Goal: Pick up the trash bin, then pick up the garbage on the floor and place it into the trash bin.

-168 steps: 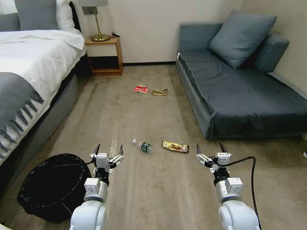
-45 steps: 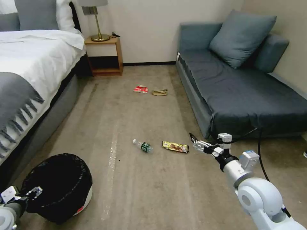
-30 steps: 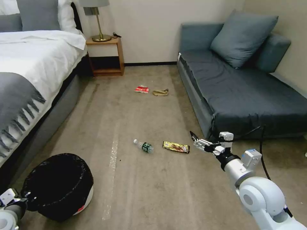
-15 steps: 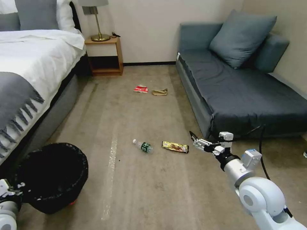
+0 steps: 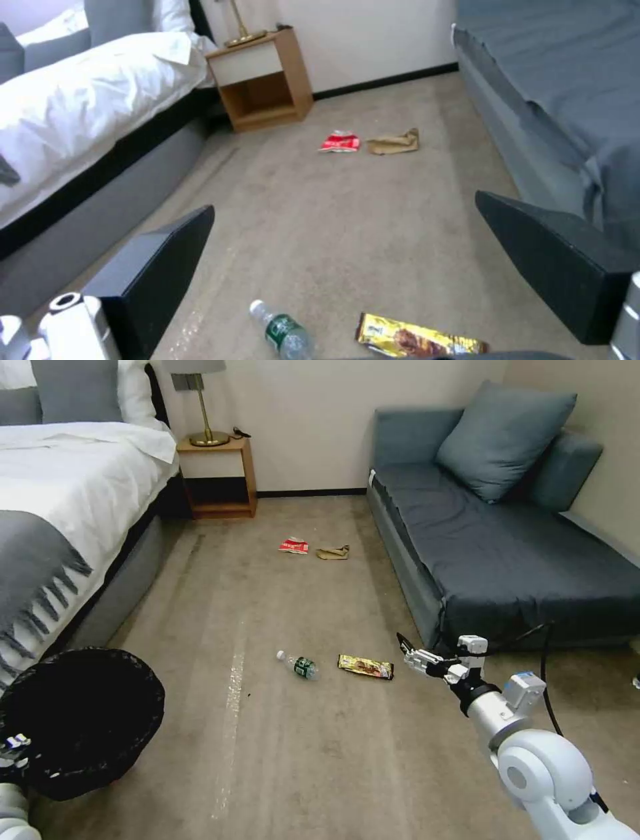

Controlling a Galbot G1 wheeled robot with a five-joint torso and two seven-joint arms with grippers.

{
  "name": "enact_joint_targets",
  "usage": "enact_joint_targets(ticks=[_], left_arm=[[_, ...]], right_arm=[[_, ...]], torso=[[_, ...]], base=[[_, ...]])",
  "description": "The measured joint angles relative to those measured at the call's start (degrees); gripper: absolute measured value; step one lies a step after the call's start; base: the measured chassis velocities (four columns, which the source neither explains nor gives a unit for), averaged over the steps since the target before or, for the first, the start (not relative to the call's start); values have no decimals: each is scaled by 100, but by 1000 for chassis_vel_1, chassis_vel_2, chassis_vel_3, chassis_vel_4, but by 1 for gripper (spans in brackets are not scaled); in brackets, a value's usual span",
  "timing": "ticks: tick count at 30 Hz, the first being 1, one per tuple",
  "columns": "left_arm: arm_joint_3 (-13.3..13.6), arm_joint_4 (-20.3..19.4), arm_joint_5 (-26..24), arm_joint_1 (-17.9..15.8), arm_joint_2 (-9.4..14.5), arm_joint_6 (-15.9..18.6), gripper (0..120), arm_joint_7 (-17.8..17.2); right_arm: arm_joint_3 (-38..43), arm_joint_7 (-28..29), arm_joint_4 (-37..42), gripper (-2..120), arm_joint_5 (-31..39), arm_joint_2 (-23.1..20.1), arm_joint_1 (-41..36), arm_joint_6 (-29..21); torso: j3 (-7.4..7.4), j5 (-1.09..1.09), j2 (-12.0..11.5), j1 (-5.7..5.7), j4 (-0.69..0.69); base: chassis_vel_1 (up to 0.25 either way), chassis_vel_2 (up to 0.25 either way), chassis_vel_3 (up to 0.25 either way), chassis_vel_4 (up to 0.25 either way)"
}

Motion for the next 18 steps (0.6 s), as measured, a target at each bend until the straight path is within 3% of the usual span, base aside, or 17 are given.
enact_joint_targets(ticks=[8, 18], left_arm=[[14, 110, 30, 5, -38, -76, 3, 74], [38, 193, 30, -19, -40, -105, 3, 101]], right_arm=[[-6, -39, -41, 100, -11, 19, -17, 29], [-5, -62, -53, 100, -32, 37, -31, 44]], torso=[[0, 0, 0, 0, 0], [0, 0, 0, 0, 0]], base=[[0, 0, 0, 0], [-63, 59, 60, -64]])
